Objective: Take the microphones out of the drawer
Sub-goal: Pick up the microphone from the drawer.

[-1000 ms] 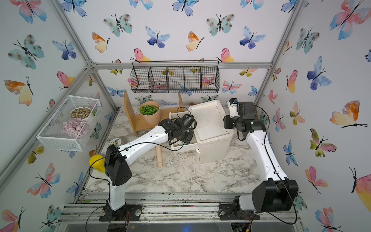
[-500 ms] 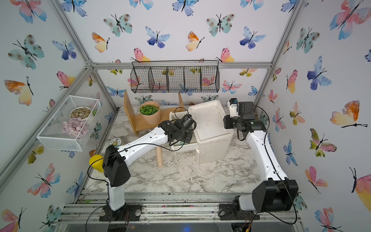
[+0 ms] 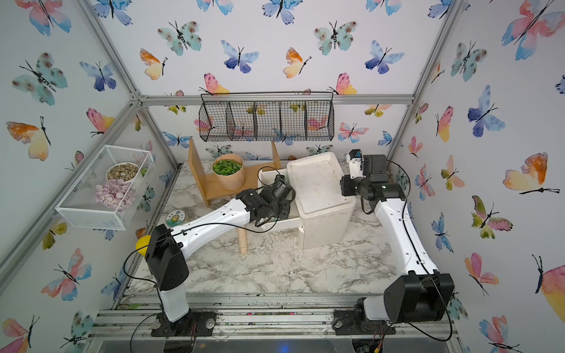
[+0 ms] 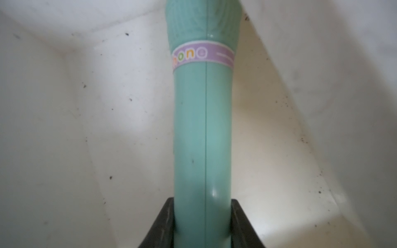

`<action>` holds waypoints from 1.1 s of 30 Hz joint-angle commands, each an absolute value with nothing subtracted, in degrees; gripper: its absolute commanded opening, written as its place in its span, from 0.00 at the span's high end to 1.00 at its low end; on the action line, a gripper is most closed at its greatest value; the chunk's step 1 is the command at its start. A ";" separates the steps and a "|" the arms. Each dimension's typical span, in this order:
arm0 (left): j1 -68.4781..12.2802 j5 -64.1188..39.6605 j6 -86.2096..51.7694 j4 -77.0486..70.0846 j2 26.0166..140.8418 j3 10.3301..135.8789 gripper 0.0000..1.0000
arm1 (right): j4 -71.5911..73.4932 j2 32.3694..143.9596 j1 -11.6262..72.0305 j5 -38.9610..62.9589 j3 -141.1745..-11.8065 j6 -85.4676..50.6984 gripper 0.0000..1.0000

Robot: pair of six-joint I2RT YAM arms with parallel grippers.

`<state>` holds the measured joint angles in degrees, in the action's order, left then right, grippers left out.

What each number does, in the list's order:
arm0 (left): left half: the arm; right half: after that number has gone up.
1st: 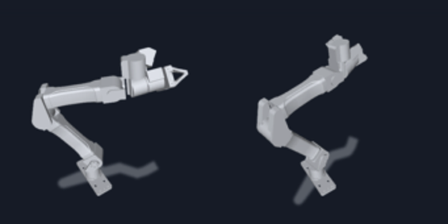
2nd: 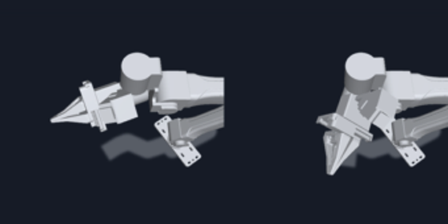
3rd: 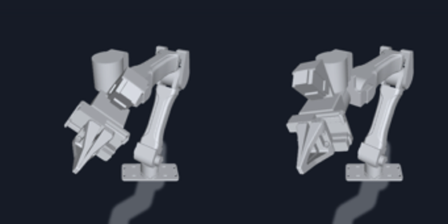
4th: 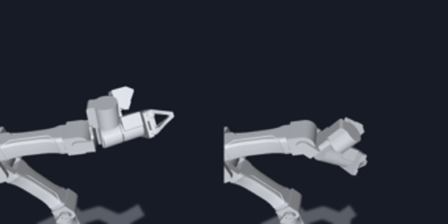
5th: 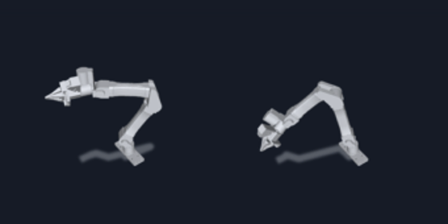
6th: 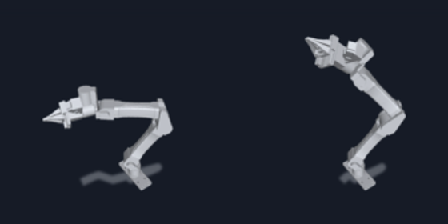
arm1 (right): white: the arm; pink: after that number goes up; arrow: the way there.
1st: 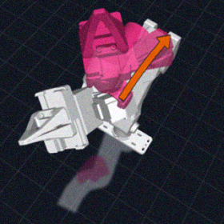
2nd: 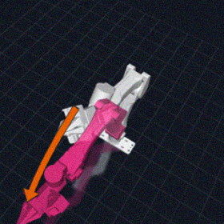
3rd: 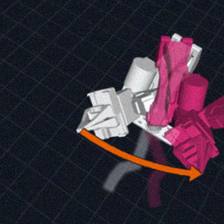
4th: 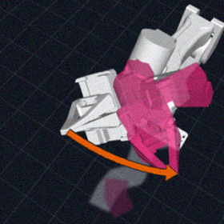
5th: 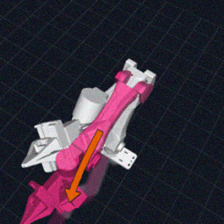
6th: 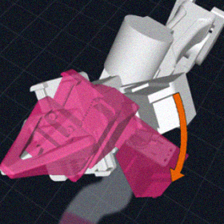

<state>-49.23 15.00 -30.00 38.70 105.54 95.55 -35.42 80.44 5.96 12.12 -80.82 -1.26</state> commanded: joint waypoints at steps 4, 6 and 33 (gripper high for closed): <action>-47.68 19.92 -38.45 31.01 102.31 91.76 0.87 | -31.06 79.45 6.24 17.93 -81.25 -4.66 0.94; -47.70 19.60 -39.28 29.98 102.55 91.76 0.87 | -30.94 79.43 6.24 17.84 -81.21 -4.61 0.94; -47.72 19.38 -56.80 20.26 96.02 83.66 0.88 | -30.17 79.80 6.25 17.80 -81.10 -3.74 0.94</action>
<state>-49.36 13.72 -48.56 24.34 97.32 84.18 -34.83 80.62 5.98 12.43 -80.82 -0.84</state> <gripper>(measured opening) 0.357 0.204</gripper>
